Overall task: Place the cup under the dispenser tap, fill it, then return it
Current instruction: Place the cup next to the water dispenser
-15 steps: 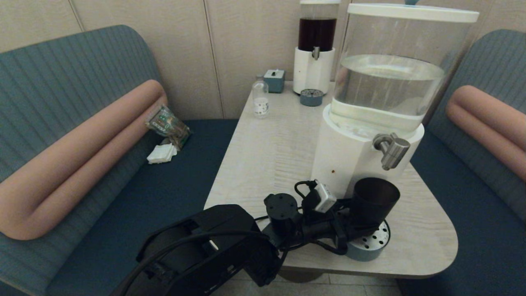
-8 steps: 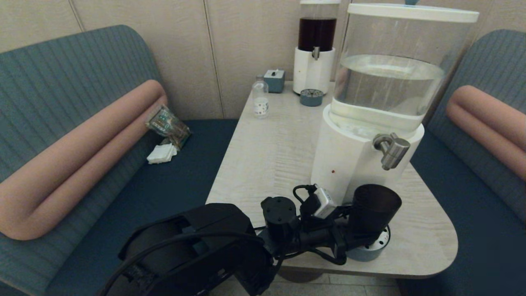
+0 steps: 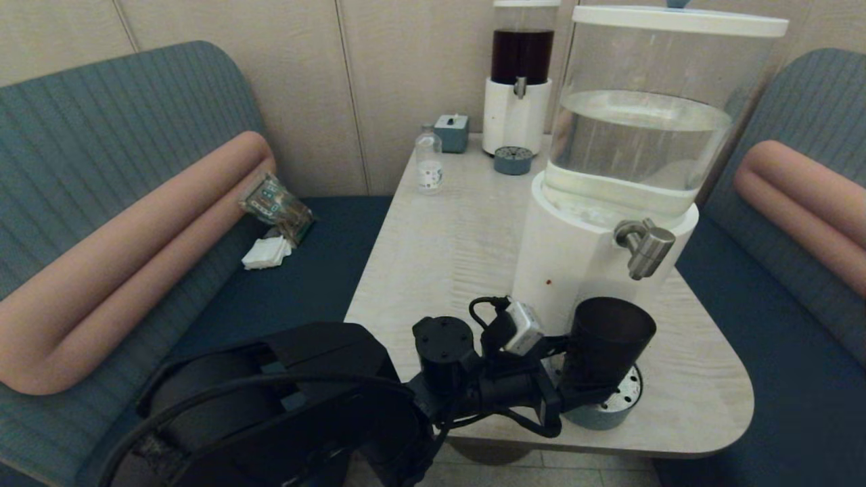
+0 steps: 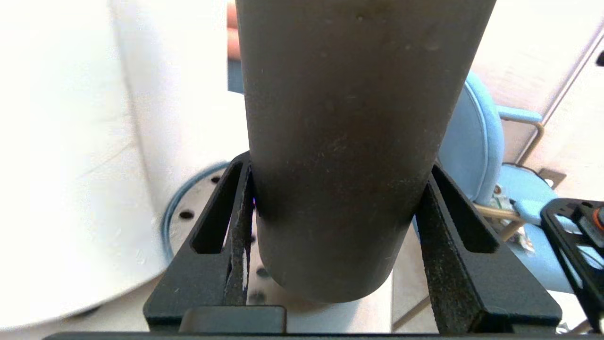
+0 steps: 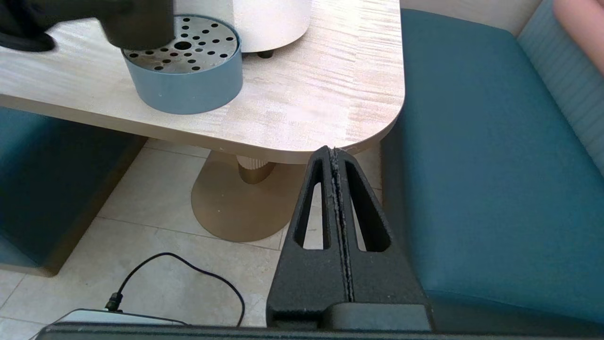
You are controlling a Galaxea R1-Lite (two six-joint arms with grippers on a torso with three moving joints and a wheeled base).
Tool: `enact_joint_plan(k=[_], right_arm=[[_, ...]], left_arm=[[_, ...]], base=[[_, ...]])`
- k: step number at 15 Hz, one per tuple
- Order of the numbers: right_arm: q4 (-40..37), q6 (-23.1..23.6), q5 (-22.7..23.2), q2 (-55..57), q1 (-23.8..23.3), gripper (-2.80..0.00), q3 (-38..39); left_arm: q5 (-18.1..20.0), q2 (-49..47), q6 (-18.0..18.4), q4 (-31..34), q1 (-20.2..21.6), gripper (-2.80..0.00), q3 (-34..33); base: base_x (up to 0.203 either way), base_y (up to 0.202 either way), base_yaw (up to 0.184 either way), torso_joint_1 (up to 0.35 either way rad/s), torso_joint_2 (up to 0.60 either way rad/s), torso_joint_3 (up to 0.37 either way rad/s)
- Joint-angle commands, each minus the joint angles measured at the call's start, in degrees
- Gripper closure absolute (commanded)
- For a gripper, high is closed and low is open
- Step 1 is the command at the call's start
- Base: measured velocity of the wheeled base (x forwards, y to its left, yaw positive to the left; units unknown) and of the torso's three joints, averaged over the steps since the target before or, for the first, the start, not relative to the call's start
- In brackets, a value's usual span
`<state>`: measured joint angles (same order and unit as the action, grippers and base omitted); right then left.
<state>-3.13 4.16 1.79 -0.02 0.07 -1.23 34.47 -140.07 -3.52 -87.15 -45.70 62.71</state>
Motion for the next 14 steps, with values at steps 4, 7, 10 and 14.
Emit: enact_joint_plan(k=[4,7,10,14], right_arm=[[0.0,0.1,0.1,-0.1,0.0,0.0,0.0],[0.0,0.1,0.1,-0.1,0.0,0.0,0.0],[0.0,0.1,0.1,-0.1,0.0,0.0,0.0],[0.0,0.1,0.1,-0.1,0.0,0.0,0.0]], left_arm=[[-0.1,6.6,0.0,-0.5,2.3,0.0,-8.8],[-1.8,9.3,-0.3,-0.5,5.4,0.0,-12.3],[-2.0,10.7,-0.4,-0.5,10.3,0.0,-13.6],[-2.0,10.3,-1.0,-0.5,19.0,0.0,-11.6]], base=[[0.0,0.0,0.0,0.0,0.0,0.0],[0.0,0.0,0.0,0.0,0.0,0.0],[0.0,0.0,0.0,0.0,0.0,0.0],[0.0,0.0,0.0,0.0,0.0,0.0]])
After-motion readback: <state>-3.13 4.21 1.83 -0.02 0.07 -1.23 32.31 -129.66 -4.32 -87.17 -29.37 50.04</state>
